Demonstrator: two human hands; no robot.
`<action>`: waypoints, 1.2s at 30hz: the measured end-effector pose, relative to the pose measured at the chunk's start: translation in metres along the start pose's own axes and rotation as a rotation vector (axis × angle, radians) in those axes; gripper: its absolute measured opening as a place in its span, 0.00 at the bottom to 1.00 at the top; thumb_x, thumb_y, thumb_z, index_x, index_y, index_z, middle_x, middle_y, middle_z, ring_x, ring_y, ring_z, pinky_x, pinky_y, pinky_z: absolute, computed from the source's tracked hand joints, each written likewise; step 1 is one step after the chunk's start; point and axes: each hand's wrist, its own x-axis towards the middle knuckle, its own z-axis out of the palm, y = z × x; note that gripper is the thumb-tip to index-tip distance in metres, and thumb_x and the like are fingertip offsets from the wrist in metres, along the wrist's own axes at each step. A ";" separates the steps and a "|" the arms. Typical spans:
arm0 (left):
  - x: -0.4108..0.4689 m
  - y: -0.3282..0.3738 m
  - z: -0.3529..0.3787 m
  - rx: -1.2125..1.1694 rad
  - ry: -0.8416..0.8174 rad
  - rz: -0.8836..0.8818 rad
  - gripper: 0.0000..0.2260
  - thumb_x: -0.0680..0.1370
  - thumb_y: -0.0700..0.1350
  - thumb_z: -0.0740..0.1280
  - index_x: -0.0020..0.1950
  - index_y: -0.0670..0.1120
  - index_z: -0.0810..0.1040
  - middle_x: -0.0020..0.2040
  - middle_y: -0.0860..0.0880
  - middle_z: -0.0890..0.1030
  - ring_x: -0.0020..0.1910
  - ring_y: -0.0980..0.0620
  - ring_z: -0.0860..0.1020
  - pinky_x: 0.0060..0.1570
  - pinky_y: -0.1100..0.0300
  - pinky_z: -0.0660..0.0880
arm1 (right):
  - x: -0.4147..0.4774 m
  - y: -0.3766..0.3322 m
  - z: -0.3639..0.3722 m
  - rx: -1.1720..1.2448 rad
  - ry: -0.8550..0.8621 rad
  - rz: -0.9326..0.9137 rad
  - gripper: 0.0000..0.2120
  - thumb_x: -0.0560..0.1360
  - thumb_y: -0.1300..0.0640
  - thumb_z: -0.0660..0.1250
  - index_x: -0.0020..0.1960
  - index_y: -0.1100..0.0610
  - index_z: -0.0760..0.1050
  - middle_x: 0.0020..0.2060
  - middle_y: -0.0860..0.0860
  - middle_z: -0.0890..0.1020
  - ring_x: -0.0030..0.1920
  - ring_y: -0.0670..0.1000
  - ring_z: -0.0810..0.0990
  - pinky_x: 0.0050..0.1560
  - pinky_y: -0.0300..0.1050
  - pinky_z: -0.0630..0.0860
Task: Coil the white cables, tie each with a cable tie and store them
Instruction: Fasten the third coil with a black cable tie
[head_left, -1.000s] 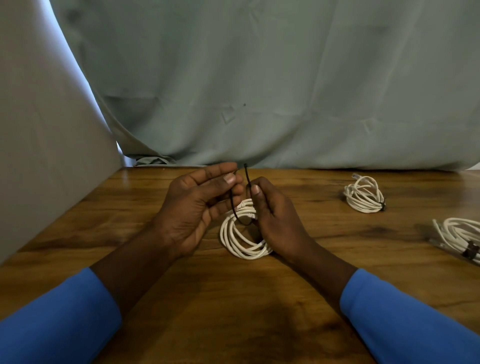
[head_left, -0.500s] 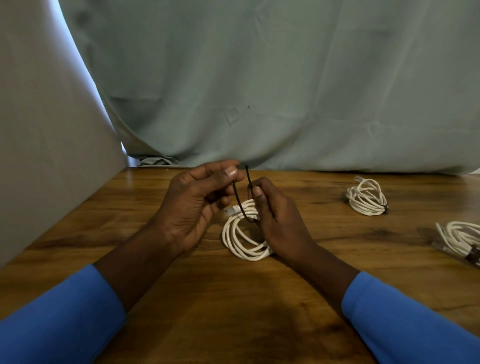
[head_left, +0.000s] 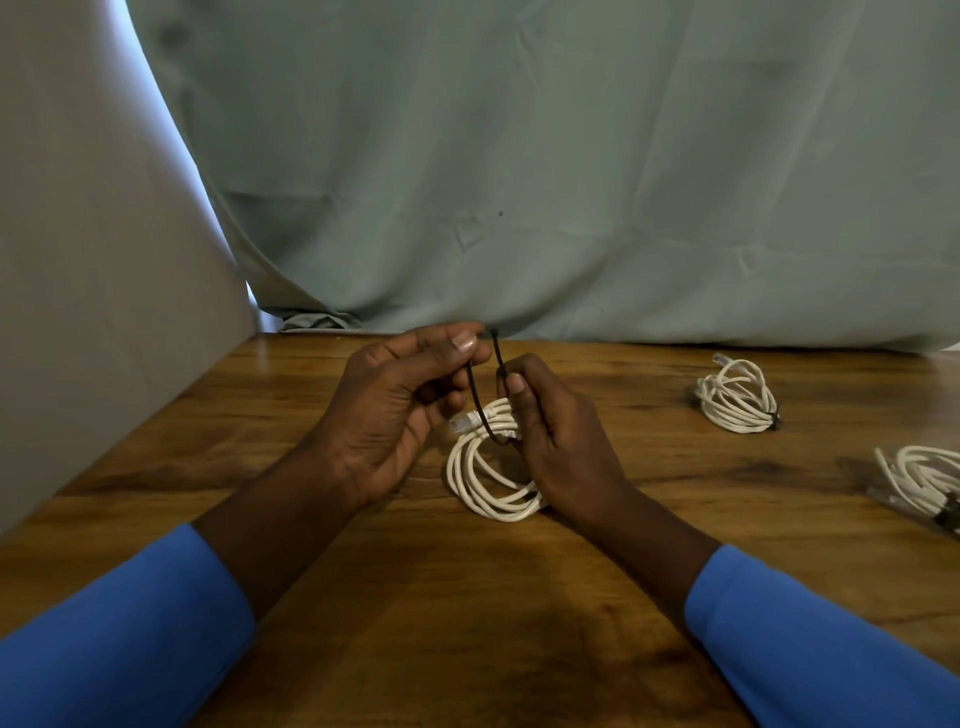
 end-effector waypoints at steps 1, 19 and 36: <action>0.000 0.000 0.000 -0.002 0.001 0.000 0.14 0.69 0.40 0.73 0.54 0.41 0.84 0.41 0.47 0.86 0.35 0.58 0.79 0.33 0.68 0.77 | 0.000 0.000 0.000 -0.004 -0.002 -0.005 0.10 0.88 0.51 0.55 0.53 0.51 0.72 0.31 0.51 0.76 0.29 0.50 0.75 0.32 0.55 0.72; 0.005 0.005 -0.006 0.061 -0.049 -0.099 0.17 0.72 0.46 0.71 0.58 0.40 0.84 0.39 0.50 0.83 0.34 0.58 0.77 0.32 0.67 0.76 | 0.002 -0.005 -0.002 -0.141 -0.019 -0.132 0.11 0.87 0.51 0.55 0.54 0.54 0.73 0.29 0.43 0.70 0.29 0.44 0.71 0.31 0.48 0.67; 0.007 -0.011 -0.010 0.428 -0.022 0.191 0.04 0.78 0.39 0.73 0.44 0.40 0.85 0.37 0.46 0.84 0.32 0.56 0.76 0.31 0.64 0.71 | 0.005 0.000 -0.003 -0.188 -0.011 -0.105 0.11 0.87 0.50 0.56 0.58 0.53 0.74 0.30 0.44 0.76 0.28 0.45 0.74 0.29 0.48 0.68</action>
